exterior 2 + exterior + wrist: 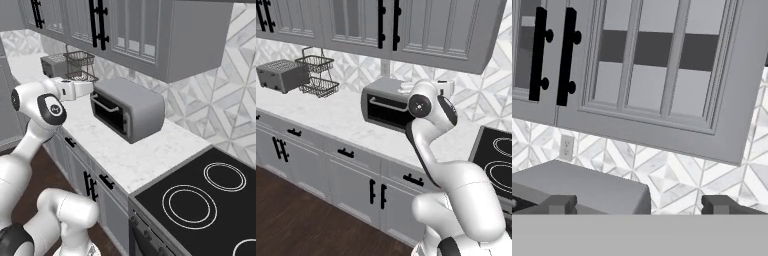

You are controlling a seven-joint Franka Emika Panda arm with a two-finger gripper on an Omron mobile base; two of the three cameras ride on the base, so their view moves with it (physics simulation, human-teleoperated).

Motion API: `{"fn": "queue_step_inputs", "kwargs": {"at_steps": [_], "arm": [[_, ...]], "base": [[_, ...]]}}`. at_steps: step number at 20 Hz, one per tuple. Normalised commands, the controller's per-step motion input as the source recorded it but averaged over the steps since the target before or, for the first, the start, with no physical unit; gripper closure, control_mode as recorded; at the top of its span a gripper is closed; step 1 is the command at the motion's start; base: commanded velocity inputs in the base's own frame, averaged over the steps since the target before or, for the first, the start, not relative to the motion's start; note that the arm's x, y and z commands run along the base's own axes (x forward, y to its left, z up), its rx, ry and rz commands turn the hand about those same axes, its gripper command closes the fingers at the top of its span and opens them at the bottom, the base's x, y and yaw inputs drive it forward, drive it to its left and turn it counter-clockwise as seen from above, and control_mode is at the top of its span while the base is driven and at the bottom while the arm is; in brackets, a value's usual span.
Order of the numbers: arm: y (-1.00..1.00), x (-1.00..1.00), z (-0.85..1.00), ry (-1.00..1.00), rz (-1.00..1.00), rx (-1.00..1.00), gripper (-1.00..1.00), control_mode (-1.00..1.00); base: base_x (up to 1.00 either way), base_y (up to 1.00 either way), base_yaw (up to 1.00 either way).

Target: Gather all objects into one cabinet and sort the glasses and bowls to opposite sides.

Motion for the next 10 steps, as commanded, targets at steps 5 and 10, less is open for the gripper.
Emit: {"fn": "queue_step_inputs", "kwargs": {"at_steps": [5, 10], "arm": [[0.00, 0.00, 0.00, 0.00, 0.00, 0.00, -1.00, 1.00], [0.00, 0.00, 0.00, 0.00, 0.00, 0.00, -1.00, 1.00]], "base": [[-0.05, -1.00, -0.05], [-0.45, -1.00, -0.05]]}}
